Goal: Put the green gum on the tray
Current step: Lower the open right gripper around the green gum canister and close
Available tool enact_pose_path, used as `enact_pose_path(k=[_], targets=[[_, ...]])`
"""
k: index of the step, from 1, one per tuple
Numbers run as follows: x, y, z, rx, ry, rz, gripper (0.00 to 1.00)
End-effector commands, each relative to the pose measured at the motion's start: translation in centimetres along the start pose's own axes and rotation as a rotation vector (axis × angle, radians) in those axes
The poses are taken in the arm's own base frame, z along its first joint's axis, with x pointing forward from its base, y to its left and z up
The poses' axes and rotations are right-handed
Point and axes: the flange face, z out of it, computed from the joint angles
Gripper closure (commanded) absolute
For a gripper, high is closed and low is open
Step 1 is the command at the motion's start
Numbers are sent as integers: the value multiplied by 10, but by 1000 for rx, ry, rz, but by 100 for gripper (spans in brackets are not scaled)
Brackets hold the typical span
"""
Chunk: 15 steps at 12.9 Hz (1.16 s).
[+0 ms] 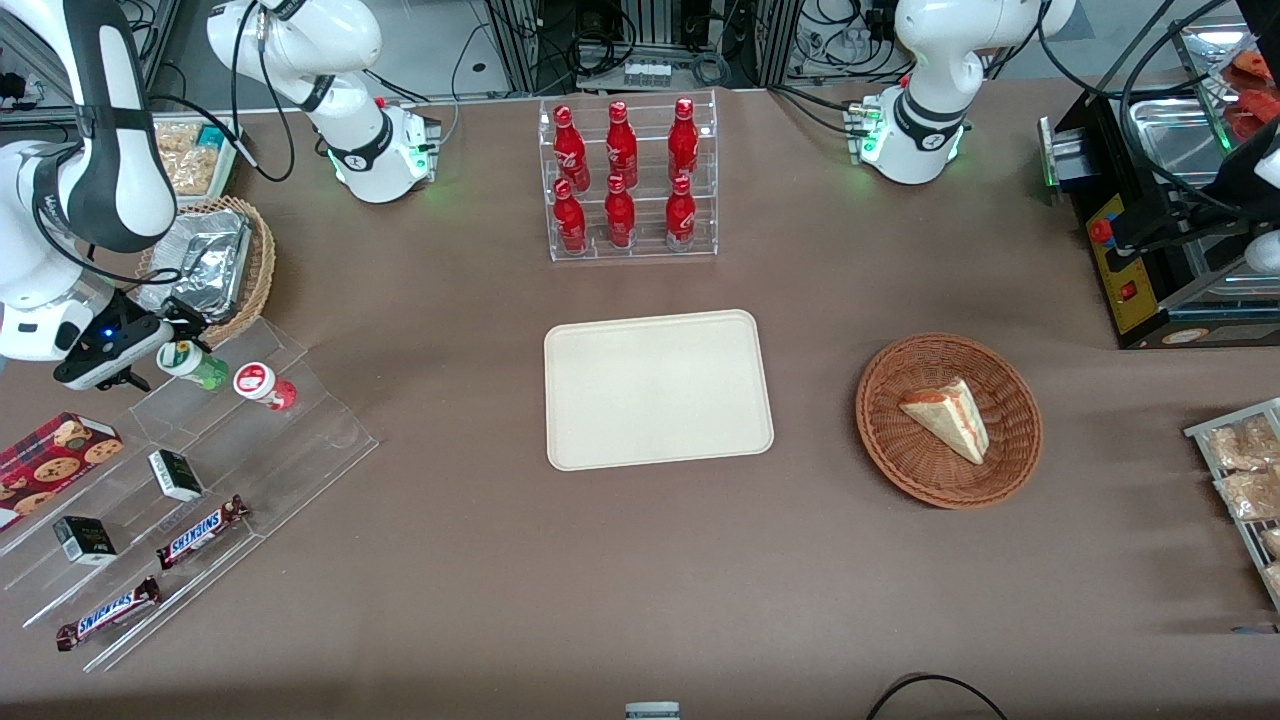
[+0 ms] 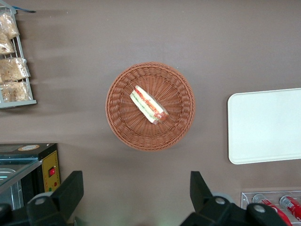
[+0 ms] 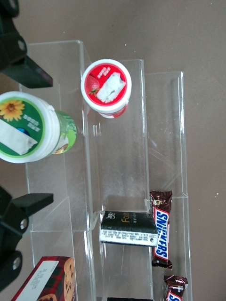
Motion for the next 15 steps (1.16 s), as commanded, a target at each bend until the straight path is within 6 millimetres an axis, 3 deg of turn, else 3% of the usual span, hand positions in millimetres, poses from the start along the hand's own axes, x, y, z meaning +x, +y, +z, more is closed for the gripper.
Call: enact_pose_path(k=[1,2,3,4,9,11,15], targets=[[-2,0,2,-17,-1,-21,38],[-2,-1,2,-13,-3,-20,71],[-2,-1,2,-11,-4,-20,89],[-3,-1,2,-9,-5,-17,99],[2,-4,-9,11,-11,-4,100],[15,0,-35,28,-17,-3,100],[78,-15,-103,77,-73,6,100]])
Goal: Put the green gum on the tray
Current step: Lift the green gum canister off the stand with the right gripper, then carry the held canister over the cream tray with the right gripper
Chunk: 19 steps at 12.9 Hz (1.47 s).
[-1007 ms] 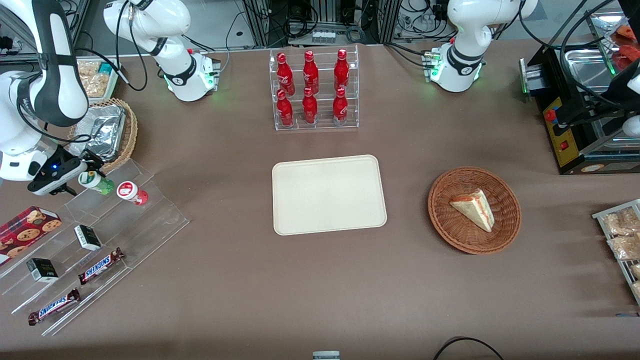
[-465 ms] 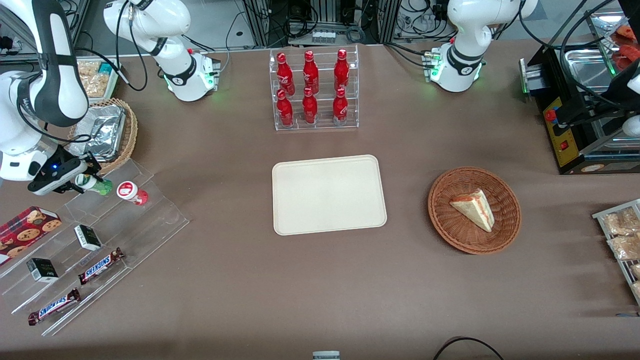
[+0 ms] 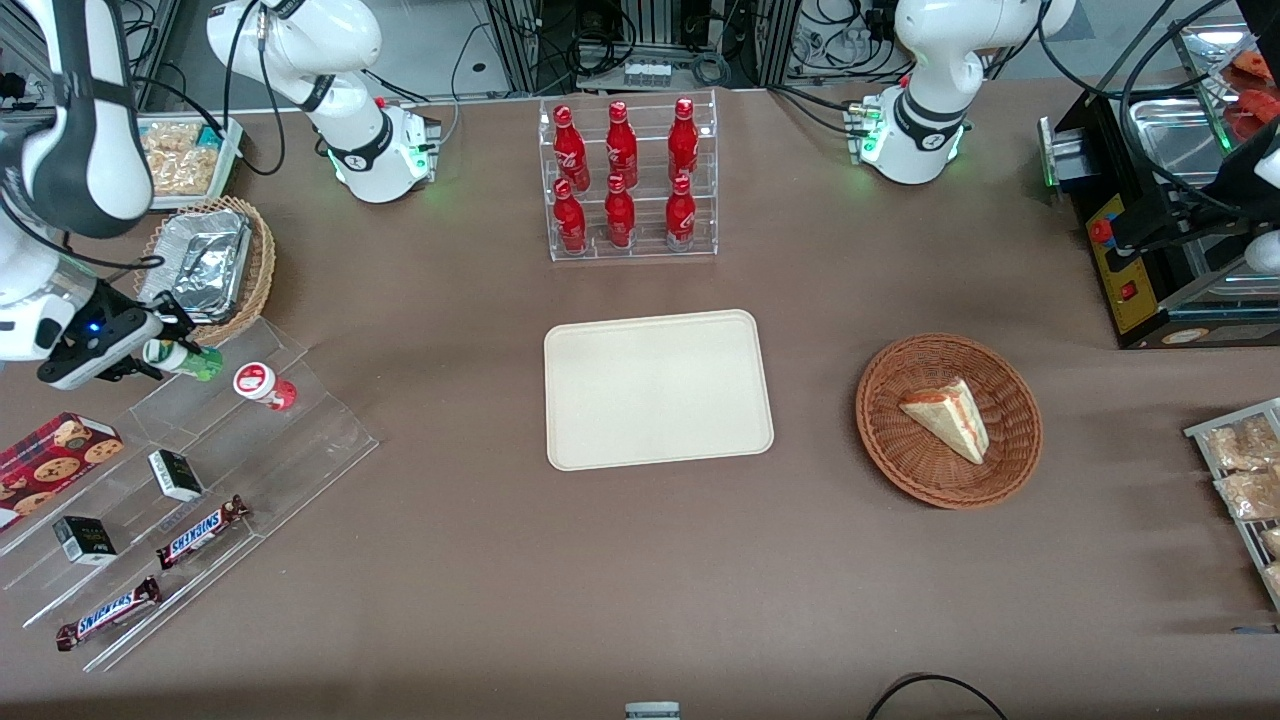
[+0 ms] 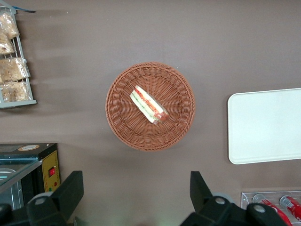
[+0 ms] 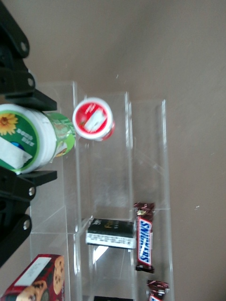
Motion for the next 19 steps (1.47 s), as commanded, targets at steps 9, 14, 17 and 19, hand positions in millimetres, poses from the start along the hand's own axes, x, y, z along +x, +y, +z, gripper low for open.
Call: enact_pose_path(k=[9,14,17,19], targets=[[185,-183,-56,-23,-130,240,100],[261,-266,-33,8,-130,425,100],[308,-328,5,13,-160,540,100],[340,-358,24,28,-156,606,100]])
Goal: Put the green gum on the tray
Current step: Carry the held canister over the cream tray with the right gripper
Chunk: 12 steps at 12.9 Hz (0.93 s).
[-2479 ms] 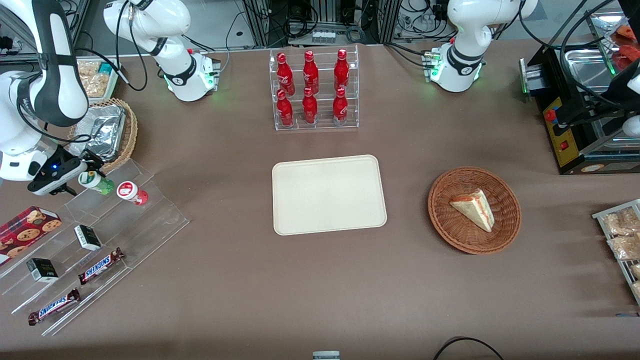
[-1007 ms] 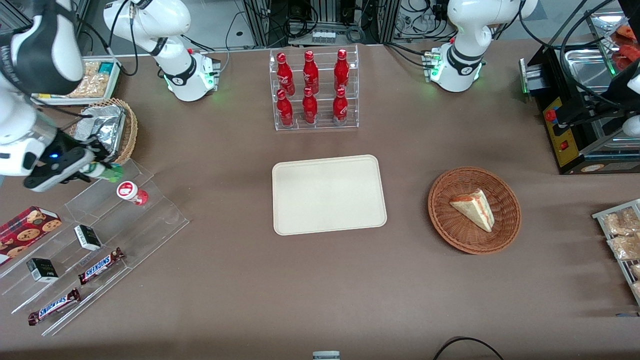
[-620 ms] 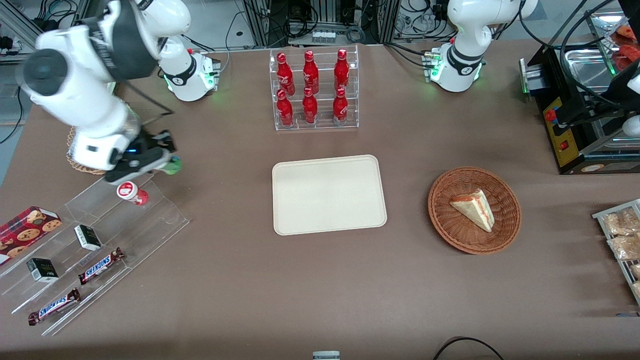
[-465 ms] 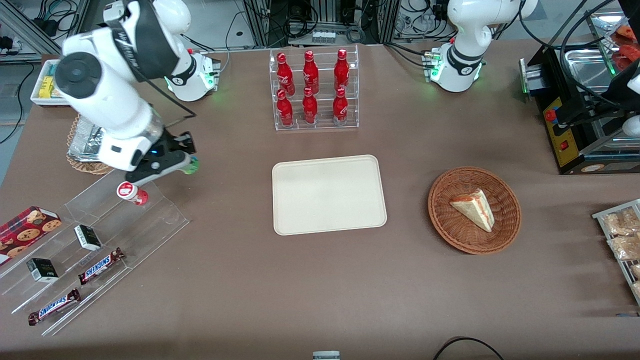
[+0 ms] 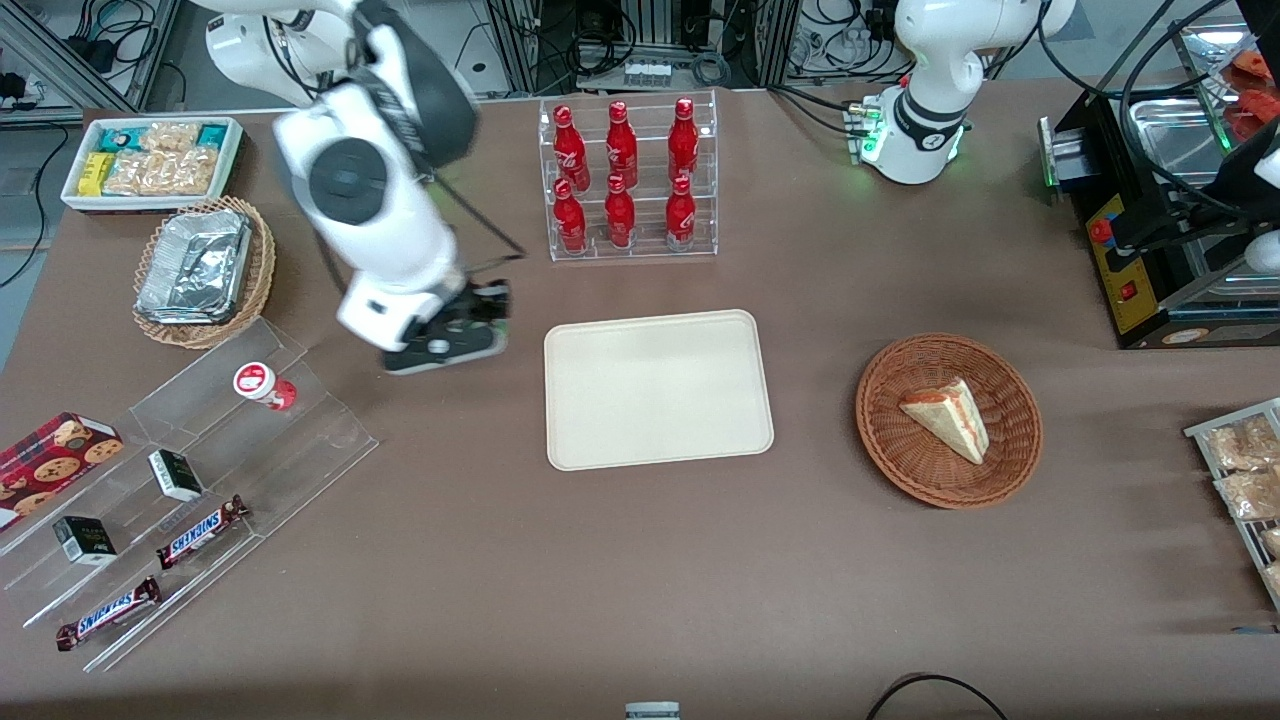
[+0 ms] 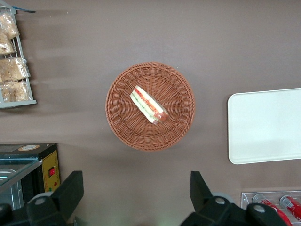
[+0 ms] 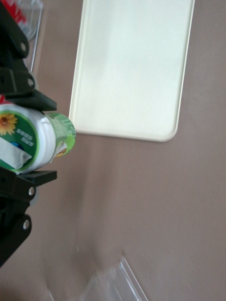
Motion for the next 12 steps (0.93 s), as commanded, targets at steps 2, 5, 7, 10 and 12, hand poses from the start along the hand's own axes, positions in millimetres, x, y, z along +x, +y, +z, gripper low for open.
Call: enact_pose_path(k=[2,5,7,10,12], targets=[[34,-73,30,32,20,111,100],[35,-111,71,32,55,134,100],[26,-139,108,-26,66,194,100],[19,-170,143,-38,111,198,100],[22,-178,155,-1,135,193,100]])
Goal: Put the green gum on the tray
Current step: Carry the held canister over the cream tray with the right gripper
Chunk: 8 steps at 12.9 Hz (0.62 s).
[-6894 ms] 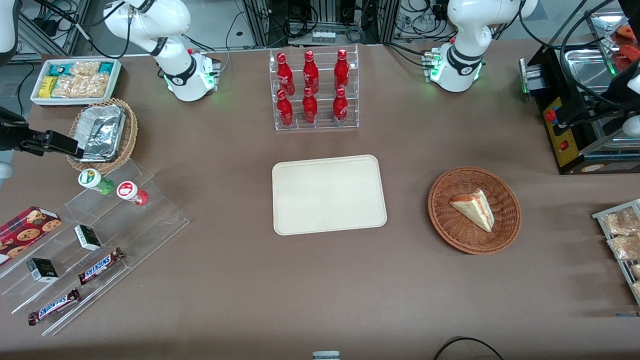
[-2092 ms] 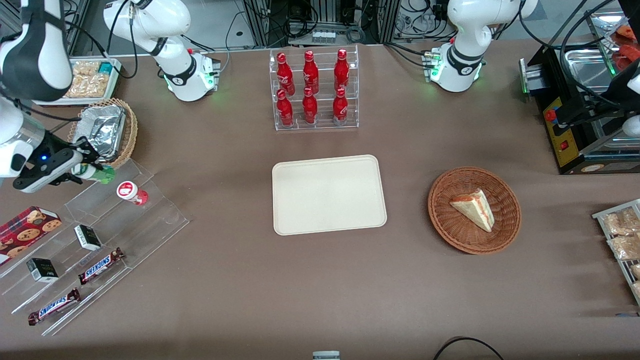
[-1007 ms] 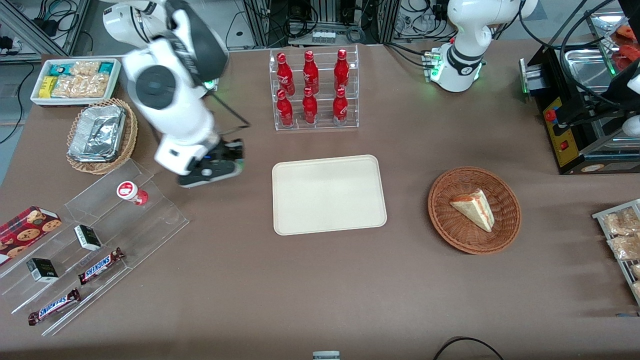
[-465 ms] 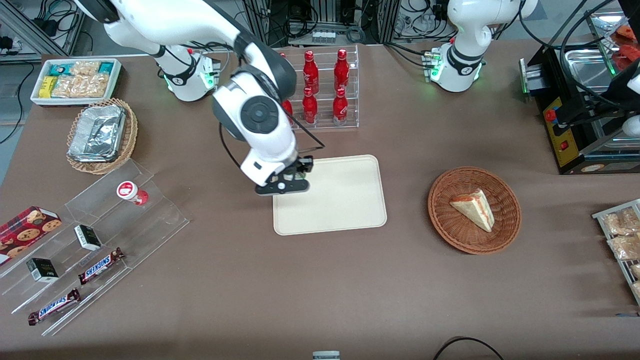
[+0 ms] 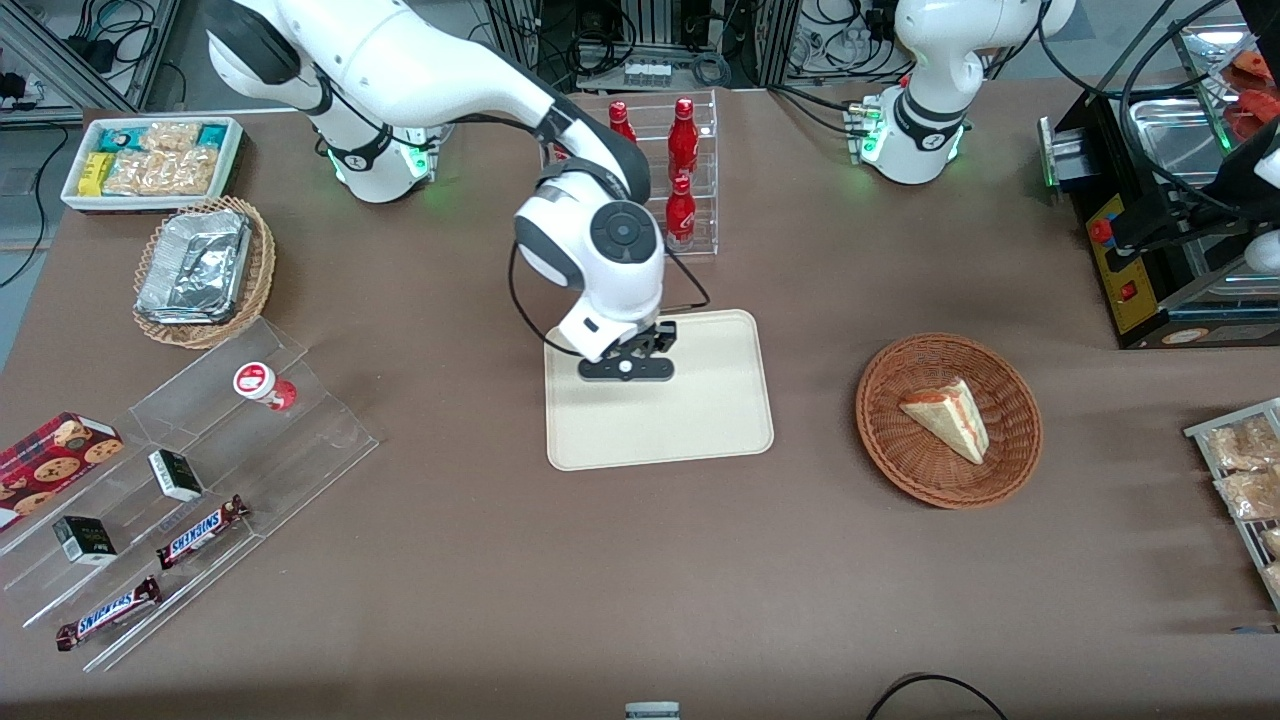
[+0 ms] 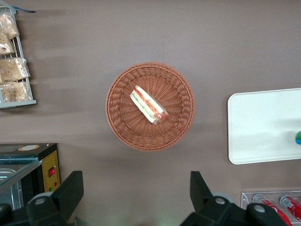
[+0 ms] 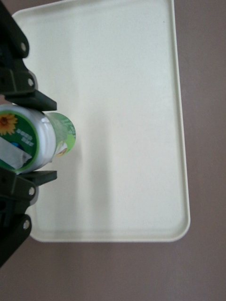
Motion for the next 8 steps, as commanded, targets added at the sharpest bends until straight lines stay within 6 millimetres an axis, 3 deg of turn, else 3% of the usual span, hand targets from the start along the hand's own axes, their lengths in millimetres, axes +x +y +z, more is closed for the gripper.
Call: enact_pose_path(k=[1,8], targets=[[14,-9,15,26,44,7,100],[-7,-32,60,-2,69,-64,100]])
